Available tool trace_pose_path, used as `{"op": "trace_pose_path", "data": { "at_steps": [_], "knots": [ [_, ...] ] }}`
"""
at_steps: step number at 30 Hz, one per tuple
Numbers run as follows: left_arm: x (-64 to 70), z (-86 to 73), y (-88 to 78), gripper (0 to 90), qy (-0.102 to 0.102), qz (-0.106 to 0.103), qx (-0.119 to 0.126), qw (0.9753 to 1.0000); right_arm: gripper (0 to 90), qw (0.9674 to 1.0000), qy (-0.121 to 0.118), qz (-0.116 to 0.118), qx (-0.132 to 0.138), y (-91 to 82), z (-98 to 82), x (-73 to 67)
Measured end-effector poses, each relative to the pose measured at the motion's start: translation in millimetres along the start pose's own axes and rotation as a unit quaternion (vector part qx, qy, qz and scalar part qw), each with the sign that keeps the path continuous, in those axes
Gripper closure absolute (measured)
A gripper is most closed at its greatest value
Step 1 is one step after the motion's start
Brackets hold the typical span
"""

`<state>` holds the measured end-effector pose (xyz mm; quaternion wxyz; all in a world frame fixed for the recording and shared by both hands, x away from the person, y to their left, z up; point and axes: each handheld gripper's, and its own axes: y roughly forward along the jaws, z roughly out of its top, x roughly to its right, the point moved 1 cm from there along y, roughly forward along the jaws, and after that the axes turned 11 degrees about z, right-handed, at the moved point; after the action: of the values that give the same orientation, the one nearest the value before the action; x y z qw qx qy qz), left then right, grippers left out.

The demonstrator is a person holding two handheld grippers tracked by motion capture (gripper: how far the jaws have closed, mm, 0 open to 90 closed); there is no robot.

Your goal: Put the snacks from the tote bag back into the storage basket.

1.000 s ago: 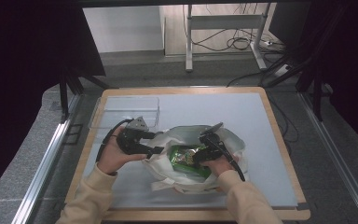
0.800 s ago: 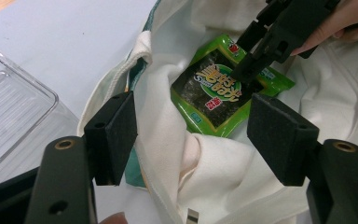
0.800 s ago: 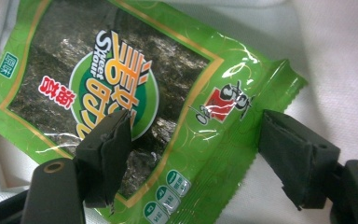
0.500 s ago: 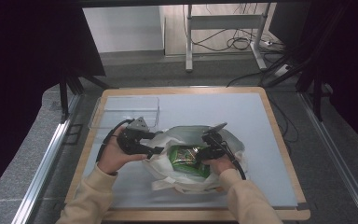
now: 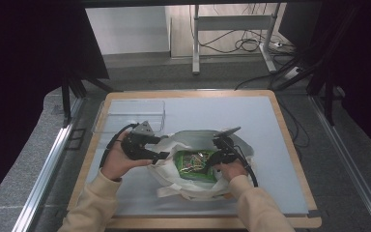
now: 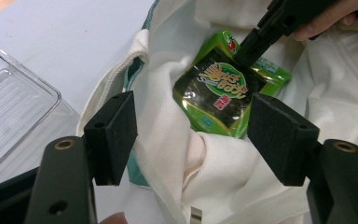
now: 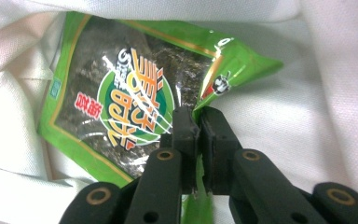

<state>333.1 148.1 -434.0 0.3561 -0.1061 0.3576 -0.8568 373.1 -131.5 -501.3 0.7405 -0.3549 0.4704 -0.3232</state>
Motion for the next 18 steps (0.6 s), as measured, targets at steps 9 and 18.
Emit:
{"op": "trace_pose_path", "data": {
  "at_steps": [9,18],
  "knots": [
    [-1.8,-0.6,-1.9,33.3,-0.004,0.001,0.001,1.0,86.7,0.9994,-0.031,0.007,0.015,-17.6,-3.2,-5.4],
    [-4.1,-0.8,-3.5,33.2,0.002,0.004,0.003,1.0,87.0,0.9954,-0.079,0.022,0.05,-48.5,-6.4,-13.8]
  ]
}}
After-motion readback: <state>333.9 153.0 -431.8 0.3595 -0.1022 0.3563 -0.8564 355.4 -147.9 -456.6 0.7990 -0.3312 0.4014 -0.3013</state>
